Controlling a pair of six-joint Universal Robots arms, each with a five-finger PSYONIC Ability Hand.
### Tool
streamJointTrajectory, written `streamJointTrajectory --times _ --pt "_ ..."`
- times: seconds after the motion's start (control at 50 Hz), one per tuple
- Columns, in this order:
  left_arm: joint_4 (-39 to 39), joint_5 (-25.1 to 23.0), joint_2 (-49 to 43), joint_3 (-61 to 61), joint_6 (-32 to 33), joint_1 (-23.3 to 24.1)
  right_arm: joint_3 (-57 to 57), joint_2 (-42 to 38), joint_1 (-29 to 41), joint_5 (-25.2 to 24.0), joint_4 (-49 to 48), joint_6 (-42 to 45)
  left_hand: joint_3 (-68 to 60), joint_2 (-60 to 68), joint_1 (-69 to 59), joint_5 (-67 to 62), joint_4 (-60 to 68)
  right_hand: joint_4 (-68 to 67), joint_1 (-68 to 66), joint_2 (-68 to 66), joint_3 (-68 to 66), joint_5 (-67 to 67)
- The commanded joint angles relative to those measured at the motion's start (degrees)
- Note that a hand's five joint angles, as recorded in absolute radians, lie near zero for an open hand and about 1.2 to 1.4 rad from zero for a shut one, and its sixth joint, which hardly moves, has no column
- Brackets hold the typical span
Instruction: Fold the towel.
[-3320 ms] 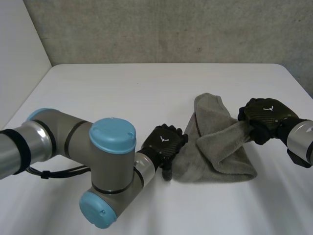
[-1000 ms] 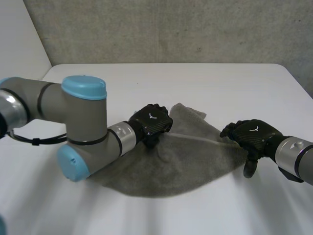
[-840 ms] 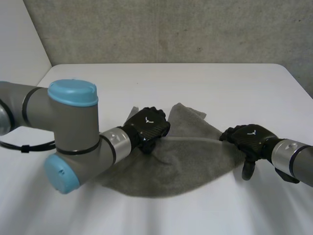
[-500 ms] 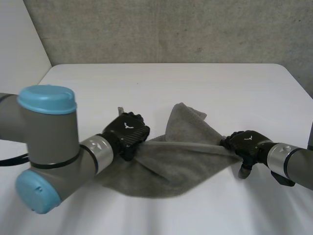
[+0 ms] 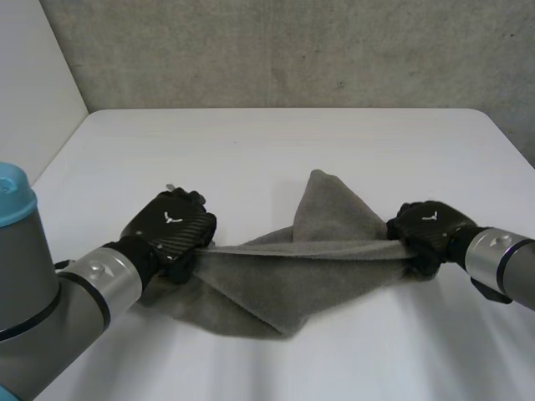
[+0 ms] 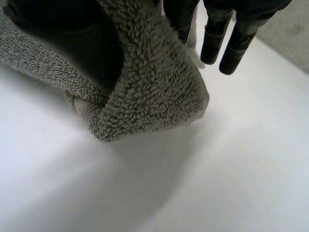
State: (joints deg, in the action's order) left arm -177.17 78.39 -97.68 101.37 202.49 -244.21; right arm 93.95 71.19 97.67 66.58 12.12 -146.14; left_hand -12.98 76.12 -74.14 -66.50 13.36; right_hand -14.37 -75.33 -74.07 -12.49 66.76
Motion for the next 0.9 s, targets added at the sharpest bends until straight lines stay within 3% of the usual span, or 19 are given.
streamJointTrajectory --times 0.02,0.14,0.2,0.24,0.28,0.3,0.34,0.36,0.38,0.4,0.46,0.5,0.56,0.78,0.9 --pt "-0.54 -0.16 1.18 0.23 0.01 -3.20 -1.05 3.78 0.33 0.04 1.15 0.50 2.98 3.88 -5.86 -3.50 -3.36 4.37 -4.67 -5.93 2.49 3.24" --pt "-3.27 -0.16 -1.90 -3.82 0.19 -5.31 -6.06 3.34 2.00 -0.05 1.50 0.33 2.98 3.88 -5.86 -3.50 -3.36 4.37 -4.67 -5.93 2.49 3.24" --pt "-5.82 0.45 -7.61 -10.14 0.71 -5.67 -13.00 0.62 4.64 0.39 1.33 0.33 2.98 3.88 -5.86 -3.50 -3.36 4.37 -4.67 -5.93 2.49 3.24" --pt "-6.08 0.89 -10.25 -14.98 0.63 -5.75 -24.54 -4.02 7.87 1.71 1.41 0.16 2.98 3.88 -5.86 -3.50 -3.36 4.37 -4.67 -5.93 2.49 3.24" --pt "-5.90 4.47 -14.10 -26.52 0.63 -5.67 -31.13 -4.91 9.19 2.67 1.15 0.07 2.98 3.88 -5.86 -3.50 -3.36 4.37 -4.67 -5.93 2.49 3.24" --pt "-5.90 4.50 -14.12 -26.58 0.63 -5.67 -31.20 -4.92 9.21 2.68 1.15 0.07 2.98 3.88 -5.86 -3.50 -3.36 4.37 -4.67 -5.93 2.49 3.24" --pt "-6.60 10.79 -14.91 -38.30 0.71 -4.79 -43.53 -4.92 11.05 6.00 -1.29 -1.07 2.98 3.88 -5.86 -3.50 -3.36 4.37 -4.67 -5.93 2.49 3.24" --pt "-6.61 10.82 -14.91 -38.36 0.71 -4.79 -43.59 -4.92 11.05 6.02 -1.31 -1.08 2.98 3.88 -5.86 -3.50 -3.36 4.37 -4.67 -5.93 2.49 3.24" --pt "-7.65 13.78 -14.65 -43.14 0.45 -4.87 -47.85 -4.66 11.75 7.85 -5.05 -2.73 2.98 3.88 -5.86 -3.50 -3.36 4.37 -4.67 -5.93 2.49 3.24" --pt "-7.66 13.81 -14.64 -43.19 0.45 -4.87 -49.81 -3.79 12.71 9.52 -10.48 -5.18 2.98 3.88 -5.86 -3.50 -3.36 4.37 -4.67 -5.93 2.49 3.24" --pt "-13.02 16.62 -11.74 -47.67 -0.43 -5.23 -48.95 -2.20 13.34 10.77 -15.99 -7.40 2.98 3.88 -5.86 -3.50 -3.36 4.37 -4.67 -5.93 2.49 3.24" --pt "-19.50 16.28 -6.06 -44.62 -1.30 -4.88 -43.97 1.39 13.25 10.86 -21.42 -9.68 2.98 3.88 -5.86 -3.50 -3.36 4.37 -4.67 -5.93 2.49 3.24" --pt "-23.38 14.44 -2.97 -36.64 -1.31 -5.31 -37.47 2.46 12.90 10.07 -20.30 -9.43 2.98 3.88 -5.86 -3.50 -3.36 4.37 -4.67 -5.93 2.49 3.24" --pt "-24.71 7.40 -2.25 -6.63 -0.96 -10.32 -11.98 3.25 10.18 1.19 -14.40 -7.15 2.98 3.88 -5.86 -3.50 -3.36 4.37 -4.67 -5.93 2.49 3.24" --pt "-25.33 2.56 -2.78 5.41 -0.87 -10.32 -4.22 2.64 8.68 0.31 -14.41 -4.59 2.98 3.88 -5.86 -3.50 -3.36 4.37 -4.67 -5.93 2.49 3.24"
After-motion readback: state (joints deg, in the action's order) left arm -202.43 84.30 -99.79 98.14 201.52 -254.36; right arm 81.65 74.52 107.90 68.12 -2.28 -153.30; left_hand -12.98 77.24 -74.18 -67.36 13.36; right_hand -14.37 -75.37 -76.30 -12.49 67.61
